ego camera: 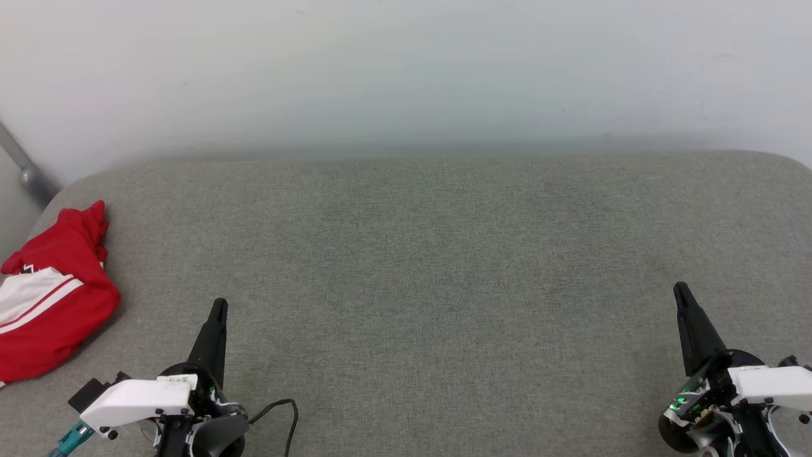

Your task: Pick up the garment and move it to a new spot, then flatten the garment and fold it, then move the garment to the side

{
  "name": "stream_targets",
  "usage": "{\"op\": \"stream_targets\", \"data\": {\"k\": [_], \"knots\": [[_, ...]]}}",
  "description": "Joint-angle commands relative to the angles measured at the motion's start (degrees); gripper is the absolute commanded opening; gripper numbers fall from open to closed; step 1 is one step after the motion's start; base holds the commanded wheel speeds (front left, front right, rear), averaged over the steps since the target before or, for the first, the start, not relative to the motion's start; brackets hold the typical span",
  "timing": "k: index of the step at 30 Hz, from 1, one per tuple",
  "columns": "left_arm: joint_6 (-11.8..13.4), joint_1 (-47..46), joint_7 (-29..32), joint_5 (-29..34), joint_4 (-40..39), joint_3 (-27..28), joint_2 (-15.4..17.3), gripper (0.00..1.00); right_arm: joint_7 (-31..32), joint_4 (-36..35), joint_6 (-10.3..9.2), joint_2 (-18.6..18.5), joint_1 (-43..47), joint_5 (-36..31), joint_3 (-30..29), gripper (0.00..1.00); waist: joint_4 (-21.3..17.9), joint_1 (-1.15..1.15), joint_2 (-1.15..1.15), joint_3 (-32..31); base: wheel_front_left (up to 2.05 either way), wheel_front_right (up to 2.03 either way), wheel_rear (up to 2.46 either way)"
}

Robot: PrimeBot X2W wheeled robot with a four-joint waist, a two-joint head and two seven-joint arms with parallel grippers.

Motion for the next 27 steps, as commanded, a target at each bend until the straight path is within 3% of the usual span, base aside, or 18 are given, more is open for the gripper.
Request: {"op": "stream_targets", "data": {"k": [1, 27], "knots": [[-0.3, -0.4, 0.3, 0.2, 0.0, 0.2, -0.1, 0.00, 0.1, 0.1, -0.02, 0.3, -0.8, -0.3, 0.0, 0.00, 0.0, 0.00, 0.00, 0.0, 0.00, 0.00, 0.00], [-0.3, -0.4, 0.3, 0.2, 0.0, 0.2, -0.1, 0.00, 0.1, 0.1, -0.02, 0.2, -0.8, -0.3, 0.0, 0.00, 0.0, 0.00, 0.00, 0.0, 0.00, 0.00, 0.00]]}}
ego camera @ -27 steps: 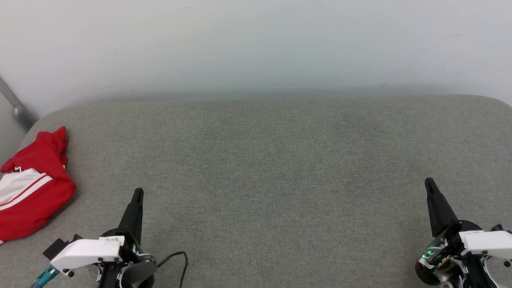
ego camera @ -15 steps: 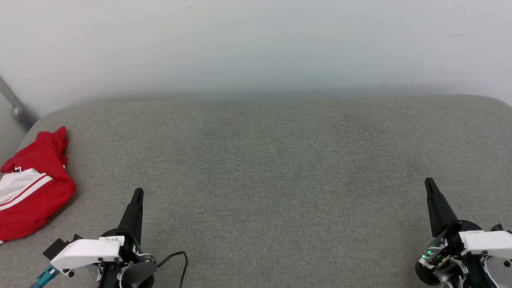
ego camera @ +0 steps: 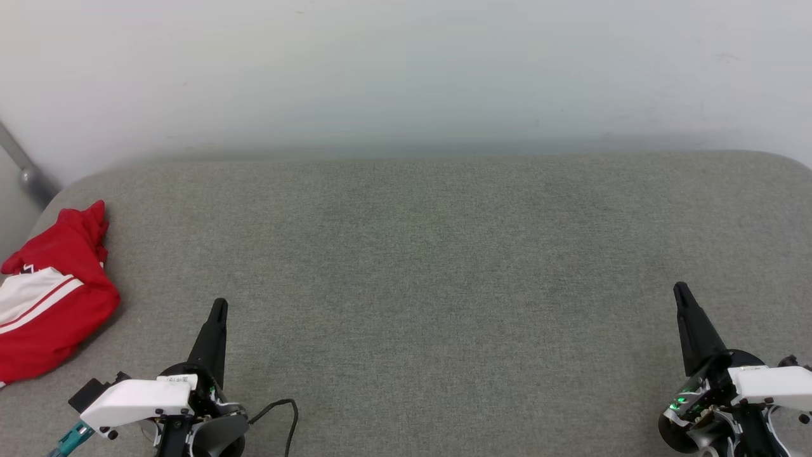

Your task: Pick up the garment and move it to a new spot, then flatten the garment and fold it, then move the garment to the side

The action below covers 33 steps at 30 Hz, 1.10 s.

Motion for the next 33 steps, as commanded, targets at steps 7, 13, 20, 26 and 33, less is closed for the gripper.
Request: {"op": "stream_targets", "data": {"k": [7, 13, 20, 26, 33], "knots": [[0.1, 0.5, -0.2, 0.0, 0.9, -0.2, -0.1, 1.00, -0.1, 0.9, 0.00, 0.0, 0.6, 0.0, 0.1, 1.00, 0.0, 0.00, 0.00, 0.0, 0.00, 0.00, 0.00], [0.1, 1.9, -1.8, 1.5, 0.5, -0.5, -0.2, 1.00, -1.7, 1.0, 0.00, 0.0, 2.0, -1.5, 0.1, 1.00, 0.0, 0.00, 0.00, 0.0, 0.00, 0.00, 0.00], [1.2, 1.9, -3.4, 6.7, -1.3, 0.0, -0.2, 1.00, -3.4, -1.4, 0.00, 0.0, 2.5, -8.8, -0.4, 1.00, 0.0, 0.00, 0.00, 0.2, 0.00, 0.00, 0.00], [4.0, 2.1, -5.0, 14.9, -4.8, -1.0, -0.2, 1.00, -5.0, -4.1, 0.00, 0.1, 3.1, -16.7, -0.5, 1.00, -0.1, 0.00, 0.00, 0.3, 0.00, 0.00, 0.00], [7.0, 2.7, -6.7, 24.2, -7.2, -3.4, -0.1, 1.00, -6.7, -7.1, 0.00, 0.1, 3.9, -26.5, 0.1, 1.00, -0.1, 0.00, 0.00, 0.4, 0.00, 0.00, 0.00]]}}
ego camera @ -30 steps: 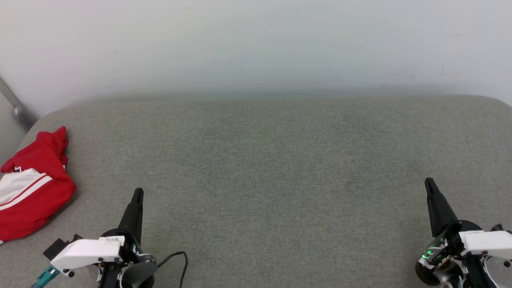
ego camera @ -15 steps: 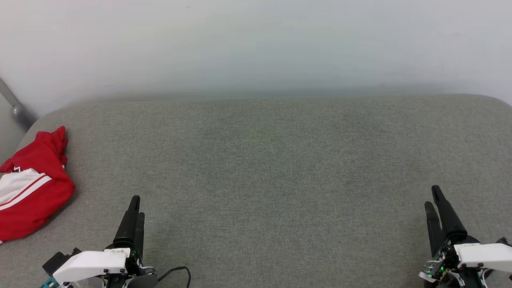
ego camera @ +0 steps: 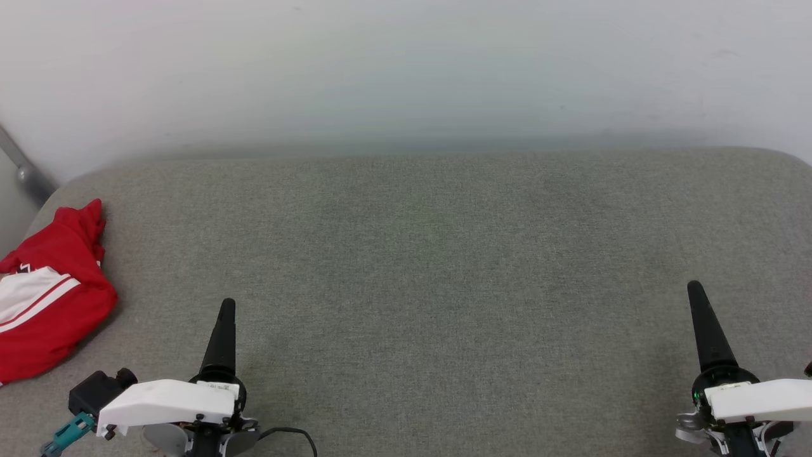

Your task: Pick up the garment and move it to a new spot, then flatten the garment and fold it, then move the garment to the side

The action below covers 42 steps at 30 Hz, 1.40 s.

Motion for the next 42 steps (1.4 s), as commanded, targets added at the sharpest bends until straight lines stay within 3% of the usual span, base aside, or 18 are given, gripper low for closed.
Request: {"op": "stream_targets", "data": {"k": [1, 17, 42], "knots": [[0.7, -0.4, -0.7, 3.2, -1.7, -0.8, 0.2, 1.00, -0.7, -2.0, 0.00, -0.1, 0.0, -3.3, 0.2, 1.00, 0.0, 0.00, 0.00, 0.0, 0.00, 0.00, 0.00], [5.2, 1.1, -4.1, 21.7, -3.6, -4.6, 0.2, 1.00, -4.2, -5.6, -0.01, -0.1, 2.0, -23.1, 2.4, 1.00, 0.0, 0.00, 0.00, 0.1, 0.00, 0.00, 0.00], [10.2, 2.9, -8.4, 40.1, -5.9, -10.0, 2.0, 1.00, -8.6, -9.8, -0.01, 0.0, 4.6, -41.2, 2.4, 1.00, 0.2, 0.00, 0.00, 0.2, 0.00, 0.00, 0.00]]}}
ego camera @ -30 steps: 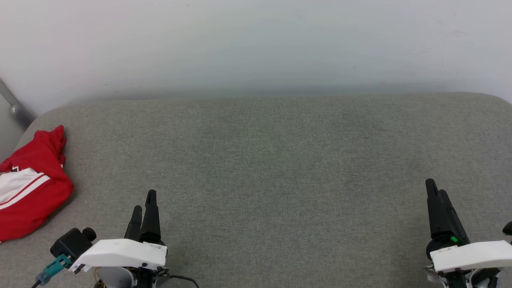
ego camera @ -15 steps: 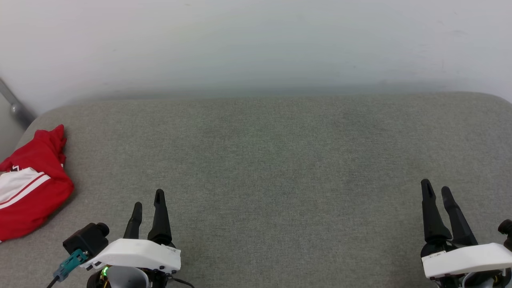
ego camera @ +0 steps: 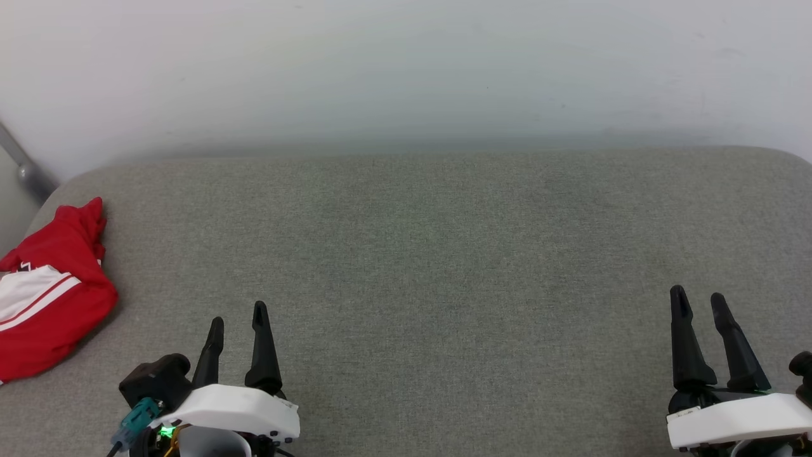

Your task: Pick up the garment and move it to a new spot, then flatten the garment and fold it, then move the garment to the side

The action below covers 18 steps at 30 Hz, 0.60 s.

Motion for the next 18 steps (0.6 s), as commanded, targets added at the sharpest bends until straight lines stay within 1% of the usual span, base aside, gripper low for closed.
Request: {"op": "stream_targets", "data": {"k": [1, 13, 18], "knots": [[0.5, 0.2, -0.7, 2.2, -0.9, -0.5, 0.3, 1.00, -0.7, -1.2, -0.01, 0.0, 0.2, -2.2, 0.0, 1.00, 0.0, 0.00, 0.00, 0.0, 0.00, 0.00, 0.00], [2.1, 0.7, -2.4, 9.4, -1.8, -2.2, 0.6, 1.00, -2.4, -2.7, -0.01, 0.0, 1.0, -9.4, 0.1, 1.00, 0.2, 0.00, 0.00, 0.1, 0.00, 0.00, 0.00], [2.6, 1.1, -2.9, 11.5, -2.1, -2.7, 0.6, 1.00, -3.0, -3.0, -0.01, 0.0, 1.4, -11.3, 0.1, 1.00, 0.2, 0.00, 0.00, 0.1, 0.00, 0.00, 0.00]]}}
